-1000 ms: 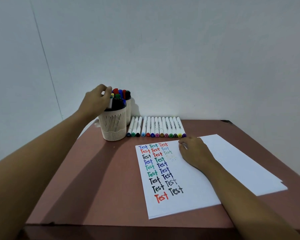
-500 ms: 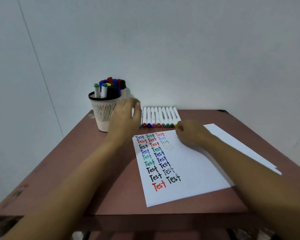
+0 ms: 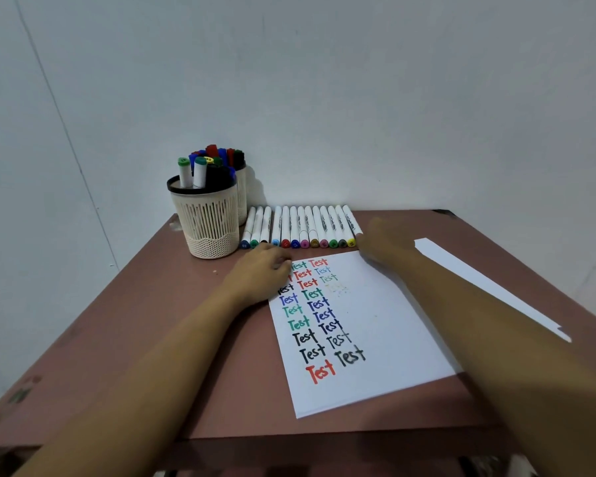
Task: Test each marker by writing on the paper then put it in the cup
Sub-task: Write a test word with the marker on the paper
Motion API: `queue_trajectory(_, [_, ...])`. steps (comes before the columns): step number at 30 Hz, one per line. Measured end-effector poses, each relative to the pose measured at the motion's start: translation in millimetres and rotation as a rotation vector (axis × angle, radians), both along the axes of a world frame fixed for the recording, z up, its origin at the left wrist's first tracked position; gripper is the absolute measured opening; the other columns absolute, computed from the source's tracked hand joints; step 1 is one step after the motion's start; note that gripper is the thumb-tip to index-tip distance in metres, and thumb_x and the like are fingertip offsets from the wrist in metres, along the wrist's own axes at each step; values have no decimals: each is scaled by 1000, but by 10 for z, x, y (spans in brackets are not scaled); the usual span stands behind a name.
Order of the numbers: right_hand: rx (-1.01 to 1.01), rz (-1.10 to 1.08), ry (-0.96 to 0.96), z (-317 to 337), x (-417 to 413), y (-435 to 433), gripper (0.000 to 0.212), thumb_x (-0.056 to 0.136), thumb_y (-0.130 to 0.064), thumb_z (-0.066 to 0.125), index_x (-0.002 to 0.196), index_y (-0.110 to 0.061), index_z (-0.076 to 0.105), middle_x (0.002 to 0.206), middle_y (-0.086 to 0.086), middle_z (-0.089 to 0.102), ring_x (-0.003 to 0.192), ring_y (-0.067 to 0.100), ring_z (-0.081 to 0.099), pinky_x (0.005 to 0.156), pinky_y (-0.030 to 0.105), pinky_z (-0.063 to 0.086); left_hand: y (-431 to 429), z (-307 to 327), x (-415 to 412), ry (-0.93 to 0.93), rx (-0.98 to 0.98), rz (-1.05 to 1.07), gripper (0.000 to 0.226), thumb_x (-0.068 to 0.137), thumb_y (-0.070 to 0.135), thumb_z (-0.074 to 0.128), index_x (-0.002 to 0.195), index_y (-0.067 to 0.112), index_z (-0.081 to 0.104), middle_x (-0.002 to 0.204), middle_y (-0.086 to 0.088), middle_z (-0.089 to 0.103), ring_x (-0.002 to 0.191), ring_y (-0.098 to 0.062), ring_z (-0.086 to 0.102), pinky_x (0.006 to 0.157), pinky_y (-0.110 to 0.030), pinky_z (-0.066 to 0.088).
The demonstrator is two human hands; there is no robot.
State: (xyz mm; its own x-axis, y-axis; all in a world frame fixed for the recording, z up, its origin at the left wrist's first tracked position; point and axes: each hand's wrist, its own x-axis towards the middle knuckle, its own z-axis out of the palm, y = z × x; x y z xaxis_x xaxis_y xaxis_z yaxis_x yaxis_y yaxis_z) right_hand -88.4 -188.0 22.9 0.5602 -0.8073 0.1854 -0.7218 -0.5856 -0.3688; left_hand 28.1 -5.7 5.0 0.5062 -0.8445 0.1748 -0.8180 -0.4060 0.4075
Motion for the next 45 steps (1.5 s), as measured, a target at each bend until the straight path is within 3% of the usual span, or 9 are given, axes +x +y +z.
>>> queue_trajectory(4, [57,-99,-108,21,-22,-76,21,92,-8,47,71,-7,44,70,4,45,66,20,45,52,27,29,-7,-19,9,29,-10,15,36,98,33,36,129,20,52,133,-6,45,122,-19,43,104,-35,33])
queue_trajectory(12, [347,-93,-870,140,-343,-88,14,91,-9,44,95,-8,57,85,9,61,71,20,55,59,26,43,-20,-50,24,95,-201,37,39,98,33,38,133,19,47,136,-5,47,124,-16,42,101,-29,31])
queue_trajectory(19, [684,91,-1143,178,-566,338,18,92,-4,45,81,-13,56,70,4,49,56,12,44,55,23,44,-1,-13,-75,-195,-411,-135,52,95,22,50,144,16,33,149,-2,32,137,-15,28,106,-17,20])
queue_trajectory(21, [747,136,-1148,157,-561,460,22,91,-4,44,76,-14,54,66,2,46,55,11,41,55,23,41,-5,-20,-91,-260,-407,-195,56,93,22,54,143,10,32,146,-9,38,135,-20,33,106,-14,19])
queue_trajectory(23, [791,197,-1163,179,-553,535,23,91,-2,42,74,-12,53,64,2,42,54,11,37,55,24,36,-15,-31,-87,-311,-359,-216,53,93,25,53,141,7,37,135,-14,50,125,-27,45,104,-27,33])
queue_trajectory(28, [1013,279,-1294,184,-541,566,14,94,-11,50,80,-12,54,57,1,45,51,11,40,48,20,39,4,31,-186,-314,-299,-166,23,96,25,47,110,9,56,94,-8,63,81,-26,57,65,-36,42])
queue_trajectory(34, [1033,457,-940,-12,-428,659,12,91,-20,62,82,-11,60,61,-1,50,52,7,45,48,18,39,8,41,-248,-281,-328,-208,25,93,36,49,103,13,54,71,8,49,62,-12,47,53,-28,29])
queue_trajectory(39, [955,472,-911,-24,-402,667,11,93,-17,59,85,-9,58,61,0,51,52,7,46,47,17,40,4,41,-279,-126,-355,-310,30,96,29,48,118,11,58,73,13,52,65,-2,50,56,-14,35])
queue_trajectory(45, [943,529,-900,-34,-400,690,10,94,-15,57,87,-9,58,60,-2,51,52,5,47,50,17,40,4,24,-315,6,-361,-305,28,96,25,47,117,8,55,89,-9,63,74,-20,56,63,-28,40])
